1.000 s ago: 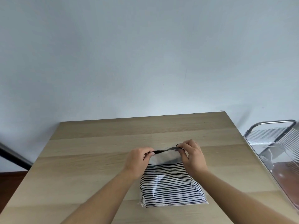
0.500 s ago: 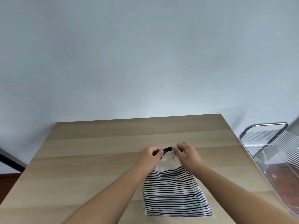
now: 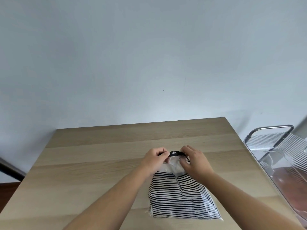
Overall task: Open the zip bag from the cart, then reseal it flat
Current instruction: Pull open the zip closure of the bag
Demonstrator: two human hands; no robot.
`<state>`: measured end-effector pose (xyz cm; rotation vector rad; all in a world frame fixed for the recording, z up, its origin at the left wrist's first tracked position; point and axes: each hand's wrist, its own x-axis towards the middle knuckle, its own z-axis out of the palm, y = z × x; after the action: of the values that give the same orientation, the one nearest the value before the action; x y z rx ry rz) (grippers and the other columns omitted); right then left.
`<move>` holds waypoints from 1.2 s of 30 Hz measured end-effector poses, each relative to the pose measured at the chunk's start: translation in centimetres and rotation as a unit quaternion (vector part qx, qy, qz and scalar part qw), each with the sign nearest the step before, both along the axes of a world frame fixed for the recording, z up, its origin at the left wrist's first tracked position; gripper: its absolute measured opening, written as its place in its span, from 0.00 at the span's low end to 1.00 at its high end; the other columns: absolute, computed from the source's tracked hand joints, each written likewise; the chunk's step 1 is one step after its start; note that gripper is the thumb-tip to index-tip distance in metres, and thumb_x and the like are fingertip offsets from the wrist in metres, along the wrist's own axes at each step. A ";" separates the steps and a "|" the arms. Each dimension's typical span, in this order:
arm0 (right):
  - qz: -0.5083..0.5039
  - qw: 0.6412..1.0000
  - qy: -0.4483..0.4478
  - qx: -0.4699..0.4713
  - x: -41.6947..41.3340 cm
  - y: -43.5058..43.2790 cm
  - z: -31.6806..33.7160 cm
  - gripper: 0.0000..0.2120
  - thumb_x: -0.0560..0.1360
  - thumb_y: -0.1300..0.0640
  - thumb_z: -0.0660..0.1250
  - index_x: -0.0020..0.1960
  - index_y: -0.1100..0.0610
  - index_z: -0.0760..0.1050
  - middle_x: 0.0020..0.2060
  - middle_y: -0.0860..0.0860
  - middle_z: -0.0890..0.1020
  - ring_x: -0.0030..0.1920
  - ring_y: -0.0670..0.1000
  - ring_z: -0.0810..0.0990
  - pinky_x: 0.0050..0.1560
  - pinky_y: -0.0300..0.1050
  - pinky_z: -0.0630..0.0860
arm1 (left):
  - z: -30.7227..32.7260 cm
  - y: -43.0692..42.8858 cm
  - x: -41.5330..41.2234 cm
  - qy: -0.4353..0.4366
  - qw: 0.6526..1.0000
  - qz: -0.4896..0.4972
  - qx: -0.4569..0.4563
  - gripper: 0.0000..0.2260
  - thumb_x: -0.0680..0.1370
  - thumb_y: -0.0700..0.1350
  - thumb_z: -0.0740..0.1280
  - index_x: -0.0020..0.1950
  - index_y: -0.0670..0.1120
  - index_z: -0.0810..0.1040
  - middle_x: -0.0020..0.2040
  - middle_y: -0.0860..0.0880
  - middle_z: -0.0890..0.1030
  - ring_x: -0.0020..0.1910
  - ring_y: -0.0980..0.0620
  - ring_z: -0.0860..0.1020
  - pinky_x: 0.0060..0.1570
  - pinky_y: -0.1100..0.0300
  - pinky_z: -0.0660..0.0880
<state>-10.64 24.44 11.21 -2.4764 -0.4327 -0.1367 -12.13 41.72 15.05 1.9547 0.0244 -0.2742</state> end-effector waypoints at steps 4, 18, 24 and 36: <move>-0.030 0.999 -0.015 0.005 0.7 -1.1 0.5 0.06 0.67 0.64 0.67 0.41 0.55 0.74 0.35 0.44 0.74 0.39 0.50 0.74 0.43 0.44 0.67 | 0.4 0.7 0.1 -0.006 0.999 -0.031 -0.011 0.14 0.79 0.44 0.61 0.33 0.50 0.75 0.33 0.54 0.78 0.38 0.57 0.75 0.50 0.61 0.69; -0.037 0.963 0.146 0.222 1.9 -1.8 3.0 0.12 0.76 0.55 0.65 0.35 0.53 0.78 0.33 0.48 0.83 0.33 0.40 0.77 0.36 0.30 0.70 | -0.7 3.7 1.6 -0.019 1.000 -0.010 0.018 0.14 0.79 0.43 0.62 0.33 0.51 0.76 0.32 0.55 0.80 0.33 0.64 0.76 0.43 0.67 0.70; -0.026 0.970 0.135 0.201 2.2 -1.4 4.0 0.16 0.77 0.53 0.64 0.32 0.53 0.79 0.31 0.51 0.83 0.32 0.47 0.78 0.37 0.39 0.73 | 0.3 3.0 1.9 0.007 1.000 -0.006 -0.016 0.11 0.77 0.48 0.63 0.37 0.49 0.79 0.37 0.51 0.82 0.37 0.56 0.78 0.48 0.60 0.72; 0.032 0.995 0.044 0.082 1.0 -2.3 3.0 0.02 0.76 0.51 0.64 0.48 0.47 0.74 0.40 0.39 0.78 0.45 0.38 0.74 0.49 0.39 0.71 | 1.3 0.6 2.0 0.025 0.996 0.004 -0.087 0.08 0.78 0.42 0.65 0.41 0.43 0.81 0.33 0.52 0.84 0.29 0.62 0.79 0.27 0.75 0.69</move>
<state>-9.62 22.18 14.22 -2.2948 -0.4439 -0.0341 -10.11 42.27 16.36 1.7751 0.0391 -0.3105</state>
